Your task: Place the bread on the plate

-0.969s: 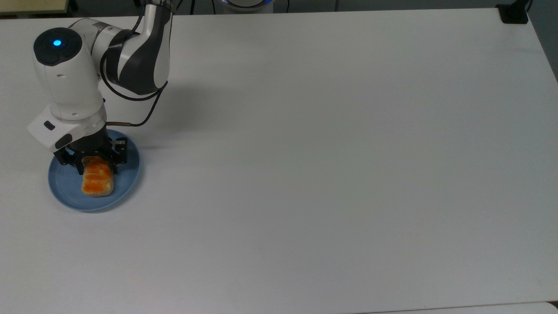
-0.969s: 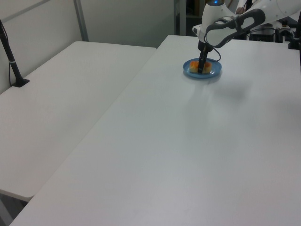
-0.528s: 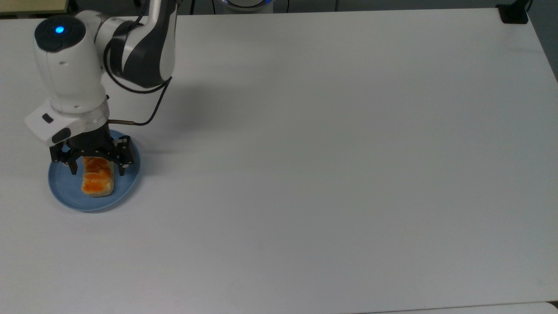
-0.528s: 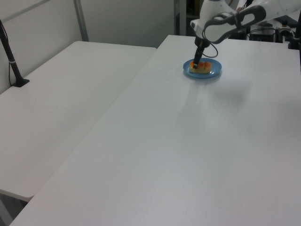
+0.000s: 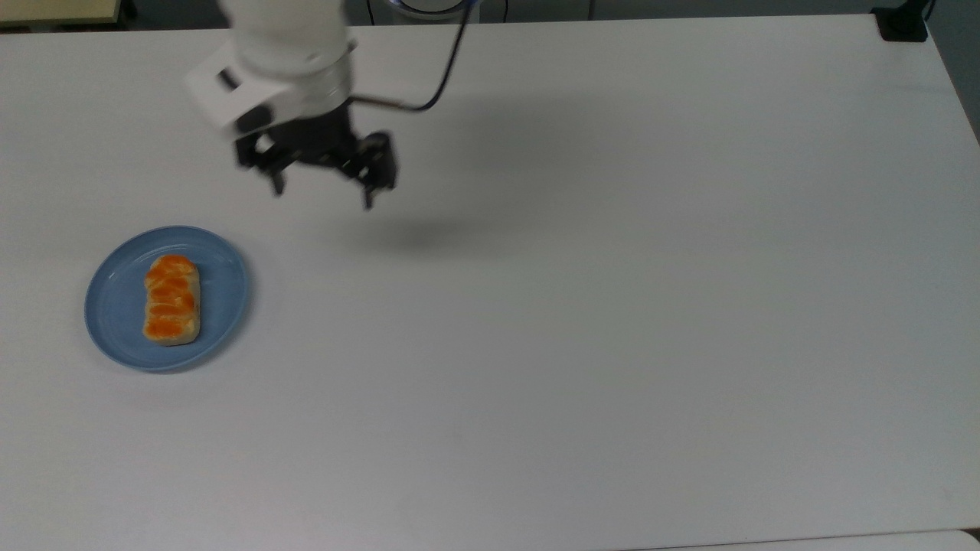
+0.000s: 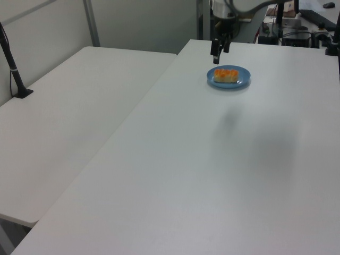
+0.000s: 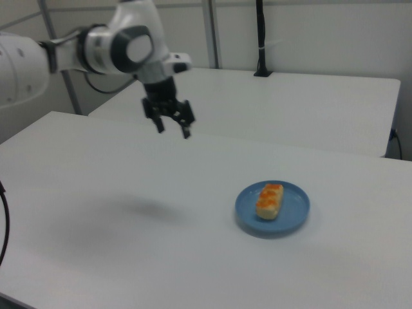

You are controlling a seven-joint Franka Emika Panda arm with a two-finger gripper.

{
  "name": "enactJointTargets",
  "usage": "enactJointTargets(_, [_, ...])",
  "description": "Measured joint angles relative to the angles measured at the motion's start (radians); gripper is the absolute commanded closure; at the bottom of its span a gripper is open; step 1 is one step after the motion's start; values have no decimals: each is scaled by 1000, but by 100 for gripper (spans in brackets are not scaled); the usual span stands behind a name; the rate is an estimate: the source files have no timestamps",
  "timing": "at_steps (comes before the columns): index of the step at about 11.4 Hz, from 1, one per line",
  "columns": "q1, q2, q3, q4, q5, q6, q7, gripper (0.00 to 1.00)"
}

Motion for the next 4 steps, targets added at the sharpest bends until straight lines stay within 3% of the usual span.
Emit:
enactJointTargets(2, [62, -90, 0, -21, 0, -119, 53, 0])
enactJointTargets(4, [73, -163, 0, -37, 0, -208, 56, 0])
